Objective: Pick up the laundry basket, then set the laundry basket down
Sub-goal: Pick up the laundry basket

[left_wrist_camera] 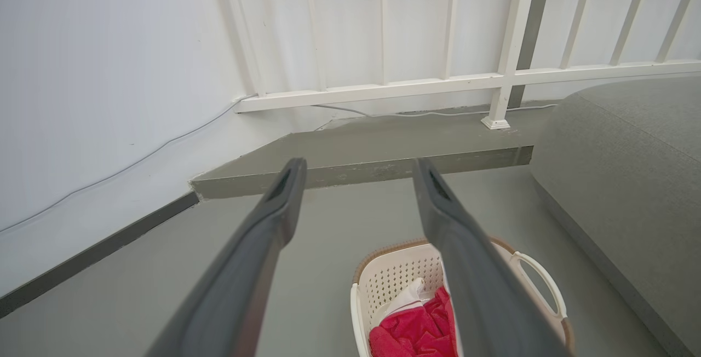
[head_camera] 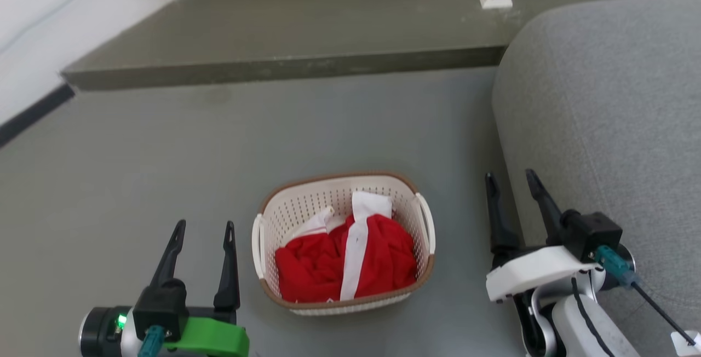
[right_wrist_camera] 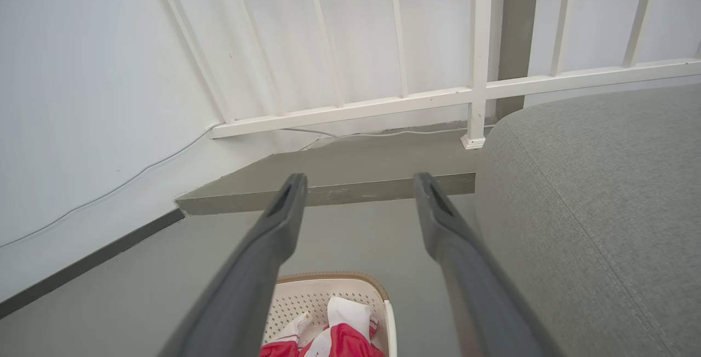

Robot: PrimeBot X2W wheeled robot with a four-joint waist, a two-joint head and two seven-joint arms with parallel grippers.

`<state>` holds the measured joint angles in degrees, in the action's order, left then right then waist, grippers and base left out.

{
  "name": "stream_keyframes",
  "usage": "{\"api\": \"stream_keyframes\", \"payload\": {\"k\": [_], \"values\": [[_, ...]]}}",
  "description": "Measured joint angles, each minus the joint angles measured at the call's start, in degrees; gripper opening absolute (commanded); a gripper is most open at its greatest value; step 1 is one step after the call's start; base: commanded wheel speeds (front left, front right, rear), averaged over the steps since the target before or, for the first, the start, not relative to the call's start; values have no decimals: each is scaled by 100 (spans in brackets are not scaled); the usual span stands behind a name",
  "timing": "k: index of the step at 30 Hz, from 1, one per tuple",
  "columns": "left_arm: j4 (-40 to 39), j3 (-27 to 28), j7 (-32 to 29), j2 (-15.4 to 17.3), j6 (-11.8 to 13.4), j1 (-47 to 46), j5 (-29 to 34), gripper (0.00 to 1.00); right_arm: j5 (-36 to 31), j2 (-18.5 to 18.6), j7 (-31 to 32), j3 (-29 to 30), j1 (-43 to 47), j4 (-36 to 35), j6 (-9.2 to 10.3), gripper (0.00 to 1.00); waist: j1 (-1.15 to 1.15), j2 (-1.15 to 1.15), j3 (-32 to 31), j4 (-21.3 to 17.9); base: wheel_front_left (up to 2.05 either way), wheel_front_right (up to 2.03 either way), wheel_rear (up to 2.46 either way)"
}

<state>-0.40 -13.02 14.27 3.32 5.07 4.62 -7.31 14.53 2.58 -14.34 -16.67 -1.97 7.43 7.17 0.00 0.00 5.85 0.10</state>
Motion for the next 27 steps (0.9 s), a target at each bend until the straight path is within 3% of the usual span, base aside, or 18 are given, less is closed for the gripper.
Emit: {"api": "stream_keyframes", "payload": {"k": [9,27], "values": [[193,-37,0,-19,-2,-375,1,100,16,2,0,154,-361,89,0,100,0,0,568,13,0,0,0],[1134,-170,-12,-60,-147,-1507,-160,100,-109,121,-9,271,-1388,990,0,100,0,0,1858,107,0,0,0]]}}
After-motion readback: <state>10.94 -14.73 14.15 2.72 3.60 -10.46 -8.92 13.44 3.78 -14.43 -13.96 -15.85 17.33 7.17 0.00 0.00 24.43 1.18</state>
